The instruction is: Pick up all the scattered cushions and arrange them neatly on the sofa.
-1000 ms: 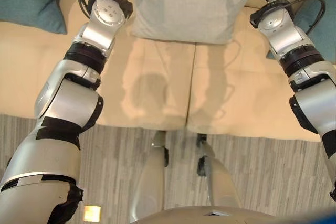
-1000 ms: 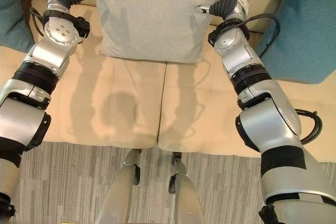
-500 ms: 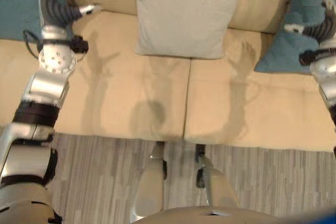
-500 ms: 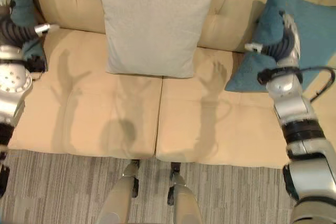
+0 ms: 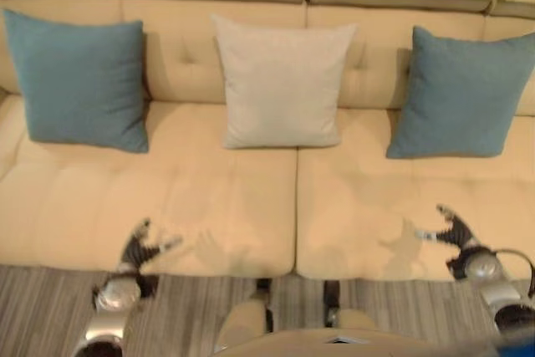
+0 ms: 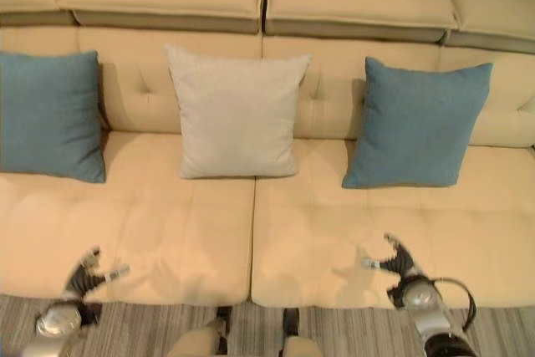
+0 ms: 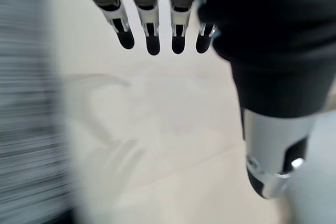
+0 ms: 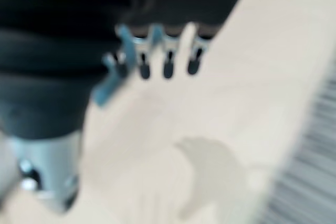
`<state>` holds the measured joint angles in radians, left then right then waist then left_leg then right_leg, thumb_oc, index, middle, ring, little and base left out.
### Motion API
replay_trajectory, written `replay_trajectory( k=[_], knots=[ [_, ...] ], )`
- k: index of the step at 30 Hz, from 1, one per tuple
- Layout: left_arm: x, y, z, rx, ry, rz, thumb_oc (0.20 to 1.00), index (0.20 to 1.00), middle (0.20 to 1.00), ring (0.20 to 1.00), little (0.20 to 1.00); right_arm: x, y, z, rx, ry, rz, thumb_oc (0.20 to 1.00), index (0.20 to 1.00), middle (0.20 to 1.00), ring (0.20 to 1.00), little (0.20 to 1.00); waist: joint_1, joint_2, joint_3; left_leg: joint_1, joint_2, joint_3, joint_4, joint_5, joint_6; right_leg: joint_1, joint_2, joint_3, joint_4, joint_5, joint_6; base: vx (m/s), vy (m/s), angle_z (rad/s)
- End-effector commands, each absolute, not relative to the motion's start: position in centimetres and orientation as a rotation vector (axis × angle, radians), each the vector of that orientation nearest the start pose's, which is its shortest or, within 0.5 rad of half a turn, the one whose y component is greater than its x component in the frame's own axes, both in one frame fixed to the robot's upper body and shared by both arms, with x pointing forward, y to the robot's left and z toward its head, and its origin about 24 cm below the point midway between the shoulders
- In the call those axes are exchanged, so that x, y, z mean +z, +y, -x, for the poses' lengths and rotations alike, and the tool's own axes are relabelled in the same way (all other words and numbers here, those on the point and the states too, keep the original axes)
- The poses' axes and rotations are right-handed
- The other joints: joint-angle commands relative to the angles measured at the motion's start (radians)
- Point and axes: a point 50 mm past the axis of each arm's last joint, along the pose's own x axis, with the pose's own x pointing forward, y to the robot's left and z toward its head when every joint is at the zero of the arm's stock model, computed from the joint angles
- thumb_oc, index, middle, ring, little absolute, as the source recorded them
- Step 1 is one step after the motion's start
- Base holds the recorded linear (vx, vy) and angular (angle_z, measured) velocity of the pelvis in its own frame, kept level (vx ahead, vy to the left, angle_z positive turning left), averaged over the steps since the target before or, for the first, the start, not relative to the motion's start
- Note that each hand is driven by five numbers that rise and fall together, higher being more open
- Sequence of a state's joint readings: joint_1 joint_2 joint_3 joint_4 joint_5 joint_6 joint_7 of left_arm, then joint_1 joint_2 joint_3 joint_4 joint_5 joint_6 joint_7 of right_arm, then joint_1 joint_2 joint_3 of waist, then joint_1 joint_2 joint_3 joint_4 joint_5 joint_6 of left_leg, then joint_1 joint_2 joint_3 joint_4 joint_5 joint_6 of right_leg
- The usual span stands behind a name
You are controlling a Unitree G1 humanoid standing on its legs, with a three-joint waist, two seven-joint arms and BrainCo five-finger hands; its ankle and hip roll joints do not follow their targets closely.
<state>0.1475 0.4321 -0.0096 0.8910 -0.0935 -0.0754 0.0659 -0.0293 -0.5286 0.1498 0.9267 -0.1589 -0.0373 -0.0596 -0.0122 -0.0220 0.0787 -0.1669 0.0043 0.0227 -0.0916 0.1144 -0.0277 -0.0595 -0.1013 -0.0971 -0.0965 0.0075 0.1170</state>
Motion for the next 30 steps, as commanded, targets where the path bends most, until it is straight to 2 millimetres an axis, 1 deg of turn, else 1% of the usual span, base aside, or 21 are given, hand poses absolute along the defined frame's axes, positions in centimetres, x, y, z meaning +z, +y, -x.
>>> replay_trajectory(
  k=[1, 2, 3, 4, 5, 7, 11, 12, 13, 14, 15, 18, 20, 21, 22, 23, 24, 25, 26, 27, 30],
  knots=[
    [-10.2, 32.0, -13.5, 0.256, 0.889, -0.471, 1.000, 1.000, 1.000, 1.000, 1.000, -8.4, -31.9, -17.9, -0.075, 0.842, 0.792, 1.000, 1.000, 1.000, 1.000, 1.000, -0.001, -0.050, 0.001, 0.096, 0.007, 0.057, 0.023, -0.124, -0.025, -0.006, 0.003, -0.019, 0.016, 0.033, 0.037, -0.05, -0.024, -0.05],
    [-11.8, 31.1, -12.1, 0.236, 0.988, -0.471, 1.000, 1.000, 1.000, 1.000, 1.000, -10.1, -31.6, -16.1, -0.083, 0.948, 0.768, 1.000, 1.000, 1.000, 1.000, 1.000, -0.004, -0.050, -0.009, 0.109, 0.011, 0.059, 0.023, -0.128, -0.026, 0.007, 0.009, -0.014, 0.014, 0.027, 0.033, -0.05, -0.036, -0.06],
    [-12.4, 30.7, -11.3, 0.227, 1.032, -0.470, 1.000, 1.000, 1.000, 1.000, 1.000, -10.9, -31.4, -15.1, -0.074, 1.000, 0.764, 1.000, 1.000, 1.000, 1.000, 1.000, -0.005, -0.050, -0.016, 0.115, 0.012, 0.060, 0.022, -0.129, -0.026, 0.012, 0.012, -0.012, 0.013, 0.025, 0.031, -0.03, -0.031, -0.06],
    [-12.4, 30.7, -11.4, 0.228, 1.031, -0.470, 1.000, 1.000, 1.000, 1.000, 1.000, -10.9, -31.4, -15.1, -0.074, 0.999, 0.765, 1.000, 1.000, 1.000, 1.000, 1.000, -0.005, -0.050, -0.015, 0.116, 0.012, 0.060, 0.021, -0.129, -0.026, 0.013, 0.012, -0.012, 0.013, 0.025, 0.031, -0.02, -0.035, -0.06],
    [-12.9, 30.3, -10.7, 0.211, 1.067, -0.467, 1.000, 1.000, 1.000, 1.000, 1.000, -11.5, -31.2, -14.0, -0.071, 1.045, 0.761, 1.000, 1.000, 1.000, 1.000, 1.000, -0.007, -0.049, -0.022, 0.123, 0.016, 0.059, 0.020, -0.130, -0.027, 0.020, 0.016, -0.012, 0.011, 0.020, 0.029, -0.05, -0.041, -0.06],
    [-13.6, 29.8, -9.7, 0.206, 1.122, -0.455, 1.000, 1.000, 1.000, 1.000, 1.000, -12.2, -31.0, -12.8, -0.079, 1.100, 0.743, 1.000, 1.000, 1.000, 1.000, 1.000, -0.011, -0.051, -0.026, 0.128, 0.022, 0.055, 0.024, -0.131, -0.029, 0.028, 0.023, -0.006, 0.010, 0.013, 0.023, -0.10, -0.068, -0.07],
    [-14.1, 29.5, -8.8, 0.215, 1.176, -0.444, 1.000, 1.000, 1.000, 1.000, 1.000, -13.0, -30.6, -11.4, -0.110, 1.156, 0.703, 1.000, 1.000, 1.000, 1.000, 1.000, -0.017, -0.060, -0.015, 0.095, 0.049, 0.049, 0.063, -0.114, -0.046, 0.027, 0.053, 0.012, 0.009, -0.012, 0.005, -0.25, -0.099, -0.01],
    [-14.0, 29.4, -9.3, 0.205, 1.166, -0.454, 1.000, 1.000, 1.000, 1.000, 1.000, -12.9, -30.6, -11.8, -0.113, 1.149, 0.710, 1.000, 1.000, 1.000, 1.000, 1.000, -0.014, -0.075, 0.006, 0.049, 0.052, 0.036, 0.145, -0.128, -0.048, 0.019, 0.047, 0.015, 0.009, -0.002, -0.001, -0.28, -0.060, 0.19],
    [-14.0, 29.4, -9.4, 0.205, 1.166, -0.454, 1.000, 1.000, 1.000, 1.000, 1.000, -12.9, -30.6, -11.8, -0.113, 1.149, 0.710, 1.000, 1.000, 1.000, 1.000, 1.000, -0.015, -0.074, 0.006, 0.046, 0.052, 0.036, 0.149, -0.130, -0.048, 0.018, 0.048, 0.015, 0.009, -0.002, -0.001, -0.33, -0.022, 0.22],
    [-14.2, 29.0, -9.5, 0.202, 1.168, -0.445, 1.000, 1.000, 1.000, 1.000, 1.000, -12.9, -30.6, -12.0, -0.109, 1.152, 0.718, 1.000, 1.000, 1.000, 1.000, 1.000, -0.010, -0.089, 0.019, 0.043, 0.018, -0.002, 0.224, -0.192, -0.042, 0.007, 0.035, 0.020, 0.009, 0.020, -0.004, -0.23, 0.024, 0.09],
    [-14.3, 28.7, -9.6, 0.201, 1.168, -0.433, 1.000, 1.000, 1.000, 1.000, 1.000, -12.8, -30.7, -12.2, -0.111, 1.148, 0.723, 1.000, 1.000, 1.000, 1.000, 1.000, -0.011, -0.097, 0.020, 0.048, -0.003, -0.021, 0.270, -0.229, -0.038, 0.000, 0.026, 0.022, 0.009, 0.032, -0.004, -0.23, 0.026, -0.02],
    [-14.5, 28.2, -9.5, 0.196, 1.175, -0.413, 1.000, 1.000, 1.000, 1.000, 1.000, -12.7, -30.8, -12.5, -0.111, 1.142, 0.728, 1.000, 1.000, 1.000, 1.000, 1.000, -0.020, -0.094, 0.021, 0.075, -0.019, -0.055, 0.325, -0.254, -0.036, -0.016, 0.027, 0.030, 0.012, 0.050, -0.006, -0.13, 0.091, -0.09],
    [-14.8, 27.3, -9.6, 0.167, 1.175, -0.408, 1.000, 1.000, 1.000, 1.000, 1.000, -12.9, -30.6, -12.3, -0.105, 1.156, 0.720, 1.000, 1.000, 1.000, 1.000, 1.000, -0.040, -0.077, 0.007, 0.128, -0.029, -0.069, 0.253, -0.278, -0.027, -0.049, 0.034, 0.039, 0.022, 0.066, 0.000, -0.17, 0.211, 0.02],
    [-14.8, 27.1, -9.9, 0.158, 1.166, -0.415, 1.000, 1.000, 1.000, 1.000, 1.000, -13.0, -30.3, -12.2, -0.107, 1.161, 0.712, 1.000, 1.000, 1.000, 1.000, 1.000, -0.047, -0.074, 0.006, 0.140, -0.032, -0.064, 0.221, -0.276, -0.024, -0.069, 0.027, 0.039, 0.029, 0.079, 0.004, -0.28, 0.297, 0.18],
    [-14.6, 26.9, -10.9, 0.148, 1.135, -0.423, 1.000, 1.000, 1.000, 1.000, 1.000, -13.1, -30.0, -12.5, -0.099, 1.160, 0.719, 1.000, 1.000, 1.000, 1.000, 1.000, -0.051, -0.072, 0.015, 0.141, -0.046, -0.073, 0.183, -0.264, -0.010, -0.108, 0.015, 0.041, 0.047, 0.102, 0.020, -0.35, 0.281, 0.13],
    [-14.5, 26.9, -11.3, 0.150, 1.129, -0.432, 1.000, 1.000, 1.000, 1.000, 1.000, -13.3, -29.4, -12.8, -0.073, 1.166, 0.731, 1.000, 1.000, 1.000, 1.000, 1.000, -0.046, -0.077, 0.028, 0.137, -0.054, -0.075, 0.152, -0.249, 0.001, -0.141, 0.003, 0.036, 0.070, 0.110, 0.036, -0.28, 0.218, 0.05],
    [-14.5, 26.9, -11.3, 0.150, 1.129, -0.432, 1.000, 1.000, 1.000, 1.000, 1.000, -13.3, -29.4, -12.8, -0.073, 1.166, 0.731, 1.000, 1.000, 1.000, 1.000, 1.000, -0.046, -0.077, 0.029, 0.138, -0.054, -0.074, 0.151, -0.248, 0.001, -0.142, 0.003, 0.037, 0.071, 0.110, 0.036, -0.22, 0.139, -0.11],
    [-14.5, 26.9, -11.4, 0.150, 1.127, -0.437, 1.000, 1.000, 1.000, 1.000, 1.000, -13.4, -29.0, -12.7, -0.050, 1.171, 0.748, 1.000, 1.000, 1.000, 1.000, 1.000, -0.035, -0.076, 0.038, 0.134, -0.055, -0.069, 0.136, -0.235, 0.011, -0.152, -0.006, 0.018, 0.086, 0.105, 0.043, -0.21, 0.109, -0.24],
    [-14.3, 27.2, -11.6, 0.151, 1.125, -0.453, 1.000, 1.000, 1.000, 1.000, 1.000, -13.6, -28.1, -13.3, 0.004, 1.161, 0.781, 1.000, 1.000, 1.000, 1.000, 1.000, -0.025, -0.074, 0.055, 0.140, -0.044, -0.060, 0.100, -0.209, 0.018, -0.180, -0.020, -0.004, 0.141, 0.106, 0.048, -0.31, 0.142, -0.38],
    [-14.2, 27.2, -11.9, 0.146, 1.116, -0.465, 1.000, 1.000, 1.000, 1.000, 1.000, -13.7, -27.8, -13.5, 0.019, 1.153, 0.788, 1.000, 1.000, 1.000, 1.000, 1.000, -0.020, -0.073, 0.060, 0.133, -0.043, -0.062, 0.093, -0.195, 0.025, -0.175, -0.019, -0.003, 0.165, 0.086, 0.051, -0.32, 0.128, -0.59],
    [-14.0, 27.5, -12.4, 0.149, 1.108, -0.481, 1.000, 1.000, 1.000, 1.000, 1.000, -13.7, -27.3, -13.9, 0.029, 1.144, 0.783, 1.000, 1.000, 1.000, 1.000, 1.000, -0.001, -0.060, 0.062, 0.136, -0.031, -0.049, 0.052, -0.161, 0.035, -0.141, -0.007, -0.004, 0.268, 0.029, 0.030, -0.21, 0.074, -0.33]
  ],
)
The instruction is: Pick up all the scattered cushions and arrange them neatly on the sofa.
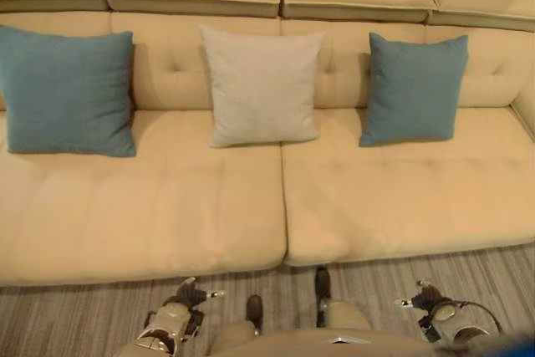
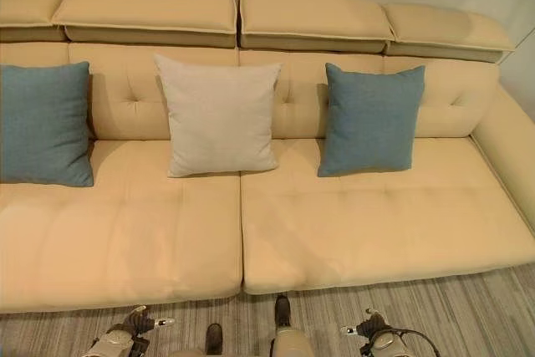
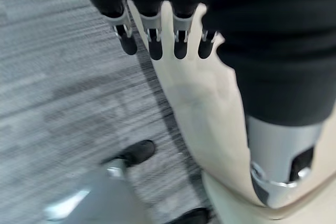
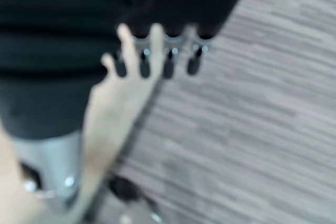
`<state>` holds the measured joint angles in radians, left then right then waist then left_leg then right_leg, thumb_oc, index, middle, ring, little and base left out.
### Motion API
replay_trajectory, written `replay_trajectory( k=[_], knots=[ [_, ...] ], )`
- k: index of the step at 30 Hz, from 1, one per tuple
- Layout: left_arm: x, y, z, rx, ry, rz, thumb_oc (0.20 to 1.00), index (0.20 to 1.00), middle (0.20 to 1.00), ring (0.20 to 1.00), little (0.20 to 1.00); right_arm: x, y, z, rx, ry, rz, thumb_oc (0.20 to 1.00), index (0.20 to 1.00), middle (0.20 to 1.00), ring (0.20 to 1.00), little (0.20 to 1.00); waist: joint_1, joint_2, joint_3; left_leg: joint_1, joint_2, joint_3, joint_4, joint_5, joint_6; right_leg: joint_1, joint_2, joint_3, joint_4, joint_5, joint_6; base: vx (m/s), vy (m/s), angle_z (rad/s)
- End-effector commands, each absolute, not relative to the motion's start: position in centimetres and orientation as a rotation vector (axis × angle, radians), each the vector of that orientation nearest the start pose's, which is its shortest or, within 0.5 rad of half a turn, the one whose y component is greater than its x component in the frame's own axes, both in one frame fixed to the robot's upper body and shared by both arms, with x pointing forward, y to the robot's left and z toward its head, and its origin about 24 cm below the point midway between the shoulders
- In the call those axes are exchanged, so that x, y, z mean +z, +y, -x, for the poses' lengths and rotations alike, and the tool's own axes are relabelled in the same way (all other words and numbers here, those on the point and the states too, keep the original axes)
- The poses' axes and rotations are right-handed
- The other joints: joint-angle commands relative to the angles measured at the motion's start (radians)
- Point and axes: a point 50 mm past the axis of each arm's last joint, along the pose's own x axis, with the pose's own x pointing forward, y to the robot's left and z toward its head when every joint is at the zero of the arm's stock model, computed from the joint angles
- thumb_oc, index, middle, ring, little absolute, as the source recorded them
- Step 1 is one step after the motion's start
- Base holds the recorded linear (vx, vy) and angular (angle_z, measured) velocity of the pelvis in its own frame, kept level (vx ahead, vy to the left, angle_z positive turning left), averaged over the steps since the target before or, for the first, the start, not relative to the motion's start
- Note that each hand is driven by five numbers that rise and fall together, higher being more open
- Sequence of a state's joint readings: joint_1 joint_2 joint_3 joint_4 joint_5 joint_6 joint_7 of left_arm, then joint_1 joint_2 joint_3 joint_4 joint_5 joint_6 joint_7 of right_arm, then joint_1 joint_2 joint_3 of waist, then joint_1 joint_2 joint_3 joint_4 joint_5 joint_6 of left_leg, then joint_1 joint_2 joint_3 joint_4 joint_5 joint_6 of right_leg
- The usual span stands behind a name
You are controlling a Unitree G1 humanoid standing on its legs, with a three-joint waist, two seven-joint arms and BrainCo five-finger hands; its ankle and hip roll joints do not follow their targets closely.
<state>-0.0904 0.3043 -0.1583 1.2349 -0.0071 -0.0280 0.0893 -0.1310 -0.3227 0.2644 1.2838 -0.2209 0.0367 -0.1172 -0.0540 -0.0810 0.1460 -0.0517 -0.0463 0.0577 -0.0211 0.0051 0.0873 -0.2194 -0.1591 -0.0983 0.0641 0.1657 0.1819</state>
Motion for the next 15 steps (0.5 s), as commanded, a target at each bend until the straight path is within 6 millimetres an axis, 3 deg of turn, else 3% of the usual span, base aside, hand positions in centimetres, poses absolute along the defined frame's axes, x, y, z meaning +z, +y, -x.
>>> replay_trajectory(
  k=[1, 4, 7, 10, 15],
  knots=[
    [-13.9, 27.6, -12.5, 0.150, 1.107, -0.481, 1.000, 1.000, 1.000, 1.000, 1.000, -13.7, -27.2, -13.9, 0.029, 1.141, 0.777, 1.000, 1.000, 1.000, 1.000, 1.000, 0.044, 0.003, -0.017, 0.013, 0.022, -0.080, -0.030, -0.041, -0.078, 0.030, 0.052, -0.004, 0.134, -0.141, -0.040, -0.13, 0.023, -0.25],
    [-13.9, 27.8, -12.4, 0.137, 1.112, -0.498, 1.000, 1.000, 1.000, 1.000, 1.000, -14.0, -27.0, -13.4, 0.048, 1.163, 0.777, 1.000, 1.000, 1.000, 1.000, 1.000, 0.069, -0.018, -0.043, 0.008, 0.009, -0.055, -0.045, -0.032, -0.090, 0.136, 0.042, -0.011, 0.049, -0.157, -0.036, -0.07, -0.026, -0.22],
    [-14.0, 27.7, -12.3, 0.131, 1.113, -0.499, 1.000, 1.000, 1.000, 1.000, 1.000, -14.2, -26.9, -13.1, 0.058, 1.172, 0.792, 1.000, 1.000, 1.000, 1.000, 1.000, 0.073, -0.026, -0.070, 0.003, 0.011, -0.039, -0.055, -0.028, -0.098, 0.158, 0.043, -0.018, -0.029, -0.155, -0.031, -0.02, -0.058, -0.32],
    [-14.2, 27.4, -12.1, 0.136, 1.124, -0.488, 1.000, 1.000, 1.000, 1.000, 1.000, -14.3, -27.0, -12.7, 0.068, 1.194, 0.815, 1.000, 1.000, 1.000, 1.000, 1.000, 0.069, -0.024, -0.089, 0.009, 0.022, -0.022, -0.060, -0.024, -0.108, 0.182, 0.060, -0.009, -0.112, -0.134, -0.030, 0.00, -0.071, -0.04],
    [-14.5, 27.0, -11.3, 0.121, 1.154, -0.484, 1.000, 1.000, 1.000, 1.000, 1.000, -14.3, -27.3, -12.2, 0.057, 1.212, 0.808, 1.000, 1.000, 1.000, 1.000, 1.000, 0.065, -0.023, -0.094, 0.033, 0.032, -0.021, -0.066, -0.026, -0.113, 0.209, 0.067, -0.010, -0.141, -0.130, -0.035, 0.01, -0.030, -0.04]
  ],
)
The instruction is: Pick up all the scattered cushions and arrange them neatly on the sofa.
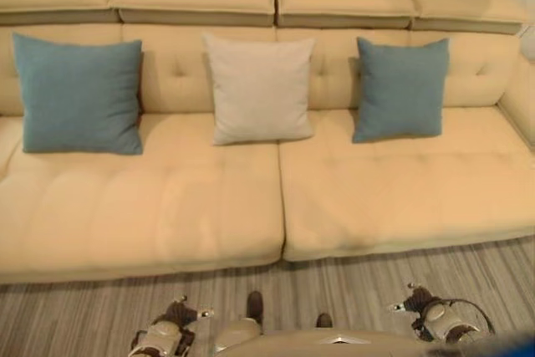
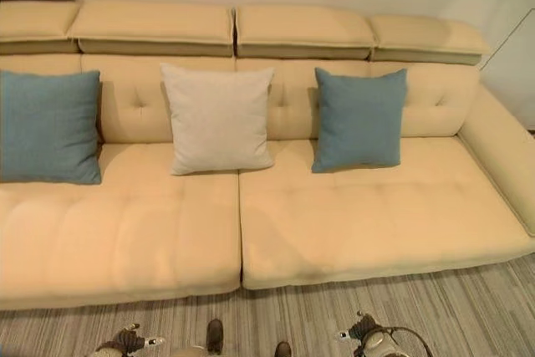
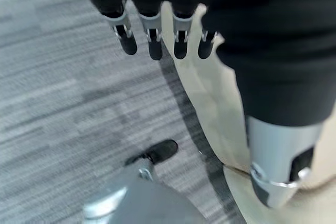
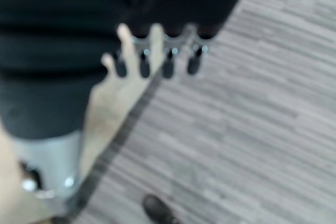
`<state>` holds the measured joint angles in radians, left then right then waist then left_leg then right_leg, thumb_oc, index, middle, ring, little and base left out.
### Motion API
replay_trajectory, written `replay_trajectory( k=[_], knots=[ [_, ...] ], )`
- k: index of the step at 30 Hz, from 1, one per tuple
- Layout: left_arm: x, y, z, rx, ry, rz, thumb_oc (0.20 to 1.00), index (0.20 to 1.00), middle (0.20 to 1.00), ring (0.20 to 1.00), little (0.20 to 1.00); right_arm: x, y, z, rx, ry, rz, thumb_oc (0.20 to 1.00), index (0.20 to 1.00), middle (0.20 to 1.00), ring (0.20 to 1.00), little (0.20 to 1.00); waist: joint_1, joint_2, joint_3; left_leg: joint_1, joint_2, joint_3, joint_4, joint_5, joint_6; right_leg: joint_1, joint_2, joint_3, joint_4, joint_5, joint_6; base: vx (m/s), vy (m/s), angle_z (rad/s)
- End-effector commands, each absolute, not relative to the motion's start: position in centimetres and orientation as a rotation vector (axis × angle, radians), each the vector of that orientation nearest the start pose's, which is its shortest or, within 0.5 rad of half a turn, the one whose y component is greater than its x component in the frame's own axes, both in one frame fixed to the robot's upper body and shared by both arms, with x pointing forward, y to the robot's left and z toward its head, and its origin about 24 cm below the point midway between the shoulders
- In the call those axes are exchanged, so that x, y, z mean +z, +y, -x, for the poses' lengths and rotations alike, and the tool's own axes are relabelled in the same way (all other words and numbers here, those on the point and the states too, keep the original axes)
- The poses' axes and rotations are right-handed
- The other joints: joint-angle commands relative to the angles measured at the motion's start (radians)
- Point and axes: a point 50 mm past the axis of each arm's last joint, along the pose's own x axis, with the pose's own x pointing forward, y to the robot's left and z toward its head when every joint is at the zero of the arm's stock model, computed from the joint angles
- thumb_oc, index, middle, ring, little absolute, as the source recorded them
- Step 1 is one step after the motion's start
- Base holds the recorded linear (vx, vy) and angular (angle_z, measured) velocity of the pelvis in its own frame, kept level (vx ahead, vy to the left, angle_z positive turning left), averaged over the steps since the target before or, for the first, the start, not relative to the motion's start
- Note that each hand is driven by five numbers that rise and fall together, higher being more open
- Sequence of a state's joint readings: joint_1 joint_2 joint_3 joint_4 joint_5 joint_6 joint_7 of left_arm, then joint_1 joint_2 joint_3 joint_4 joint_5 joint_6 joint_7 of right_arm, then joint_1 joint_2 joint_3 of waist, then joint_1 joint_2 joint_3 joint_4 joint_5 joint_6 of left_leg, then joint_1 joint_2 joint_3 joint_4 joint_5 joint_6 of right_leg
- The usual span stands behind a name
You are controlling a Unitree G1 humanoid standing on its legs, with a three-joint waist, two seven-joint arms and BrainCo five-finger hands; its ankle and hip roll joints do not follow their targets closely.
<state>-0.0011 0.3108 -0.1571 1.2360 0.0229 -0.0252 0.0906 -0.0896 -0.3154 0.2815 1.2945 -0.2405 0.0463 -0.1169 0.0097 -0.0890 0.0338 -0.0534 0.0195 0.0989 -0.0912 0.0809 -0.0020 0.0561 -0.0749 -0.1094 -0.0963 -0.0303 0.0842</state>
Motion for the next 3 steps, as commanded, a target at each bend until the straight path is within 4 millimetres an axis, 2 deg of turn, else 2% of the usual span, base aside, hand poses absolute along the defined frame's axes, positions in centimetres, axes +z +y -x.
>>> replay_trajectory(
  k=[1, 3],
  knots=[
    [-14.79, 26.89, -10.68, 0.107, 1.179, -0.489, 1.000, 1.000, 1.000, 1.000, 1.000, -14.50, -27.30, -11.71, 0.063, 1.225, 0.810, 1.000, 1.000, 1.000, 1.000, 1.000, -0.001, -0.014, 0.012, 0.048, -0.029, -0.059, 0.004, -0.108, -0.028, -0.052, -0.015, -0.002, 0.009, 0.062, 0.061, 0.03, -0.035, -0.03],
    [-14.87, 26.93, -10.38, 0.102, 1.191, -0.496, 1.000, 1.000, 1.000, 1.000, 1.000, -14.54, -27.36, -11.53, 0.061, 1.231, 0.810, 1.000, 1.000, 1.000, 1.000, 1.000, -0.002, -0.014, 0.013, 0.057, -0.025, -0.058, 0.004, -0.109, -0.030, -0.045, -0.013, 0.000, 0.009, 0.059, 0.060, 0.02, -0.022, 0.00]
  ],
)
